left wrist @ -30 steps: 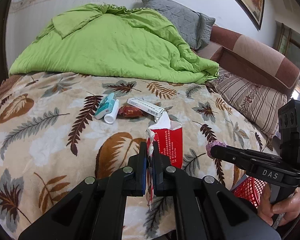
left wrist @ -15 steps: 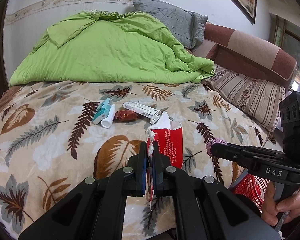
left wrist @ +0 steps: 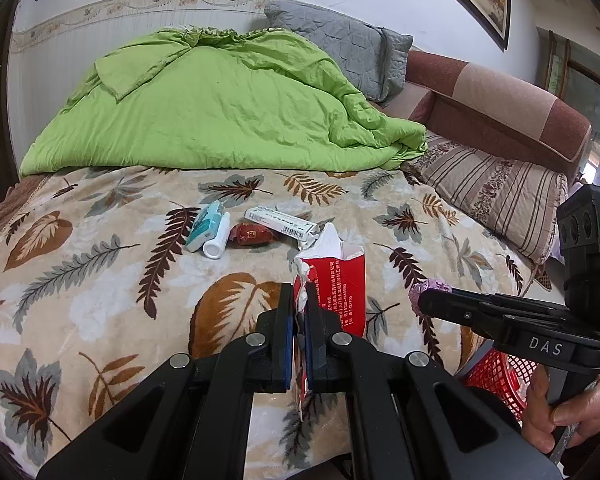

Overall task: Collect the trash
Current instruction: 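Lift the red tissue box and purple ball off the bed with both tools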

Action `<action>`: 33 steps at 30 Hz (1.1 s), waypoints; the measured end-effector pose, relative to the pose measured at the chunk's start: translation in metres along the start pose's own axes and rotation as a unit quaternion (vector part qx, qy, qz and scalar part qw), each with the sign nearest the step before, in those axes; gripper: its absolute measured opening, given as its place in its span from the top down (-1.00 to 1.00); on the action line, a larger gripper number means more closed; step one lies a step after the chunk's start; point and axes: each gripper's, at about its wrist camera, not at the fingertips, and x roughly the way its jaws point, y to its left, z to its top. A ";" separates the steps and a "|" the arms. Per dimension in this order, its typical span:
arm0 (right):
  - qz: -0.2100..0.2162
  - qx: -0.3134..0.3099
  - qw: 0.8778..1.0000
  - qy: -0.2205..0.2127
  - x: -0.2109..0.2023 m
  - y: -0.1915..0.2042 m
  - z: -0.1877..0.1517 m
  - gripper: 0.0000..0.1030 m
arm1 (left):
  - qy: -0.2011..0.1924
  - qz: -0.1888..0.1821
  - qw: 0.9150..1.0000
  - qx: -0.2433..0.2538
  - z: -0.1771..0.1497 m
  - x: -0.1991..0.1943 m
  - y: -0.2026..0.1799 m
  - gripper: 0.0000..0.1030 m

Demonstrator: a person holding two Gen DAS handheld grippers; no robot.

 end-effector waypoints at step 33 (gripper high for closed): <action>0.006 0.004 1.000 -0.015 -0.020 0.002 0.000 0.49 | -0.004 -0.001 1.000 0.004 0.001 -0.005 -0.006 0.93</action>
